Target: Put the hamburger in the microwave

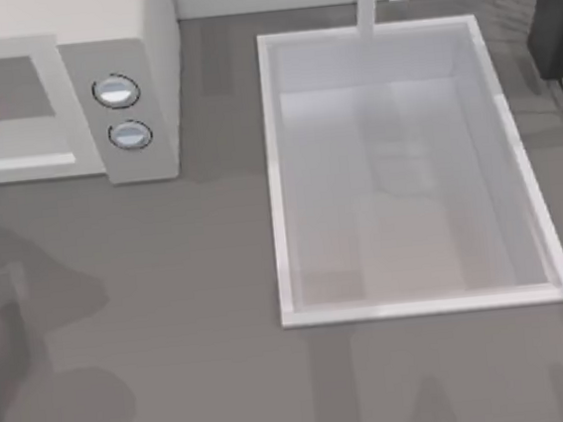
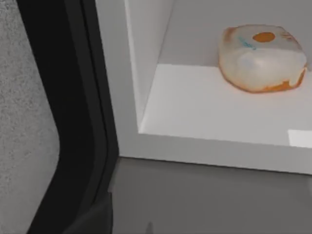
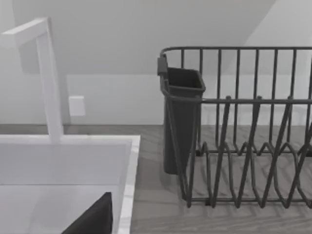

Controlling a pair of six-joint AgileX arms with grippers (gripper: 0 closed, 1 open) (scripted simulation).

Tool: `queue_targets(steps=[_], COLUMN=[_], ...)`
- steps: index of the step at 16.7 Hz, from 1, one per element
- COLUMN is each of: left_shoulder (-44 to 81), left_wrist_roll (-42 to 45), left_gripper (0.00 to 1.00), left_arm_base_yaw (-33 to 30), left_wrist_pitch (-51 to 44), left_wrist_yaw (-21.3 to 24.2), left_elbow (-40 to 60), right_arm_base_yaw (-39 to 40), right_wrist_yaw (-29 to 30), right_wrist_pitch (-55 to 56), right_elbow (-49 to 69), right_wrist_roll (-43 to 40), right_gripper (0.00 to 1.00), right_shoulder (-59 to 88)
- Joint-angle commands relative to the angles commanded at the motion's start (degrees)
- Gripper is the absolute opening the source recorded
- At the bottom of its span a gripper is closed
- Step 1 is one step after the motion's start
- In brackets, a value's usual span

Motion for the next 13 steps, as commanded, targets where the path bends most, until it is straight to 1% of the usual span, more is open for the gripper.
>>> queue_targets(steps=[8,13], left_shoulder=[-6.5,-13.0], left_wrist_roll=[1.4,1.3], left_gripper=[1.00,1.00], left_arm_base_yaw=[-0.7,0.1], left_wrist_pitch=[-20.4,-30.3], left_wrist_yaw=[-2.4,-2.1], left_elbow=[0.5,-0.1], right_arm_base_yaw=[0.0,0.0], right_wrist_yaw=[0.0,0.0], right_wrist_pitch=[0.0,0.0], right_elbow=[0.0,0.0], right_wrist_roll=[0.0,0.0], right_gripper=[1.00,1.00], right_shoulder=[0.0,0.0])
